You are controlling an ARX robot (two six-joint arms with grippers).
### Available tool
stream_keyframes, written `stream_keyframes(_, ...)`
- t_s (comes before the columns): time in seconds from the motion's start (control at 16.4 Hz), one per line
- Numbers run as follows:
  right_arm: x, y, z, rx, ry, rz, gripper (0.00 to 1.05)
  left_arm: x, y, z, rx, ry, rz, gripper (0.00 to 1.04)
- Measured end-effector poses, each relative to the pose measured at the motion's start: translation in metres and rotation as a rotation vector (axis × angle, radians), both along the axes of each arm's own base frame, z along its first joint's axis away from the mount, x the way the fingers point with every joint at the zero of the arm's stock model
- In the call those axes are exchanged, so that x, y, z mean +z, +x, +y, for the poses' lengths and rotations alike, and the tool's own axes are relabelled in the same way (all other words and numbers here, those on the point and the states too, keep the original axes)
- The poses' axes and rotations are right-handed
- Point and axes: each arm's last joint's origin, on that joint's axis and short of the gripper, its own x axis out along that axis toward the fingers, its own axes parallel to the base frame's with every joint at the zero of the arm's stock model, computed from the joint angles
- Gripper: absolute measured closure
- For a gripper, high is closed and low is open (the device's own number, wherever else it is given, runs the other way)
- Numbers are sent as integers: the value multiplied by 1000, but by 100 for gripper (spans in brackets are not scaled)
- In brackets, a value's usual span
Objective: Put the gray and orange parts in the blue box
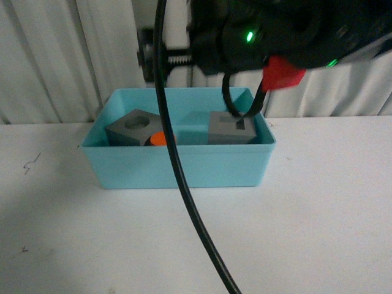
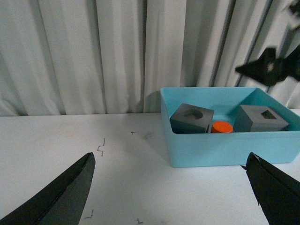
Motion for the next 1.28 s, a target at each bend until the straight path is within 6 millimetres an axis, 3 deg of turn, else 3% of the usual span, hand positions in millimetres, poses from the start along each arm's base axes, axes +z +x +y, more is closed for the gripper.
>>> stream_keyframes(0.12,47,-27,-24,-20,42,-106,6,0,0,0,0,0,0,7)
stream_keyframes(0.24,73,-69,-65,-106,49,-147,6,0,0,0,0,0,0,7)
stream_keyframes(0.43,53,-136,-112,-290,-16,-37,6,0,0,0,0,0,0,7)
stream_keyframes(0.49,22,-223,-137,-491,-37,114,6,0,0,0,0,0,0,7)
stream_keyframes(0.55,2,-265,-143,-600,32,248,6,0,0,0,0,0,0,7)
stream_keyframes(0.61,-3,-263,-149,-619,144,-9,22,0,0,0,-1,0,-1,7)
stream_keyframes(0.67,-10,-281,-179,-617,57,-257,56,0,0,0,0,0,0,7)
stream_keyframes(0.85,-19,-290,-194,-600,6,-261,89,0,0,0,0,0,0,7)
stream_keyframes(1.04,-22,-294,-199,-602,0,-261,102,0,0,0,0,0,0,7)
stream_keyframes(1.28,-23,-299,-204,-601,-3,-273,103,0,0,0,0,0,0,7)
